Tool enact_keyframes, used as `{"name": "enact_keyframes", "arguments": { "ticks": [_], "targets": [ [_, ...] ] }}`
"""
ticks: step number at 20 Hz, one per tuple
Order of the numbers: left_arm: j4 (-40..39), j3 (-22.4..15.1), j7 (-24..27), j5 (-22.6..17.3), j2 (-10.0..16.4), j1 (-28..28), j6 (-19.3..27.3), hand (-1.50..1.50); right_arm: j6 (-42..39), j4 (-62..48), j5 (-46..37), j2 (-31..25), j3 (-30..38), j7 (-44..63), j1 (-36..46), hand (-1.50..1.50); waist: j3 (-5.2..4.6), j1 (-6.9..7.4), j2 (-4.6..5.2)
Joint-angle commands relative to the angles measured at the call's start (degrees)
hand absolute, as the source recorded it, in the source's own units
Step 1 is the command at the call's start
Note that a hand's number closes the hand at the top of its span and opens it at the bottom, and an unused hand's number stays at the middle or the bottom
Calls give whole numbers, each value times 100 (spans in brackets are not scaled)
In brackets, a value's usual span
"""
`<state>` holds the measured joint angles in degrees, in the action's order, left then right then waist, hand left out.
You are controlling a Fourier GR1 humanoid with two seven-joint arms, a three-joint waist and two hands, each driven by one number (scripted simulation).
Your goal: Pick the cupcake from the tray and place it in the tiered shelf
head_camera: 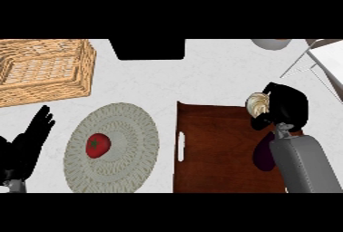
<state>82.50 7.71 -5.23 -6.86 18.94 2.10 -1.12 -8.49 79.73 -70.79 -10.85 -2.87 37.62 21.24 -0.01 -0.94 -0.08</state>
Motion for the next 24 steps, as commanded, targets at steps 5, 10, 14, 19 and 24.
{"name": "enact_keyframes", "arguments": {
  "ticks": [5,10,14,19,24],
  "targets": [
    [-126,43,-40,-28,87,-80,-147,0,98,704,-174,376,1211,2404,929,150,-6,47,-19],
    [115,-11,-244,59,-4,-106,5,0,-82,1838,-148,565,1304,2889,1226,150,-3,39,-34],
    [-140,105,-52,7,62,-135,-140,0,-419,2619,-228,507,1557,3168,1712,150,-6,21,-30],
    [-578,315,166,-119,177,-316,-423,0,-1131,3204,-536,282,1537,3248,1990,150,-7,47,-9],
    [-332,119,-22,21,-20,-347,-291,0,-1323,3017,-1003,58,1615,3317,2712,150,-7,90,-9]
  ]
}}
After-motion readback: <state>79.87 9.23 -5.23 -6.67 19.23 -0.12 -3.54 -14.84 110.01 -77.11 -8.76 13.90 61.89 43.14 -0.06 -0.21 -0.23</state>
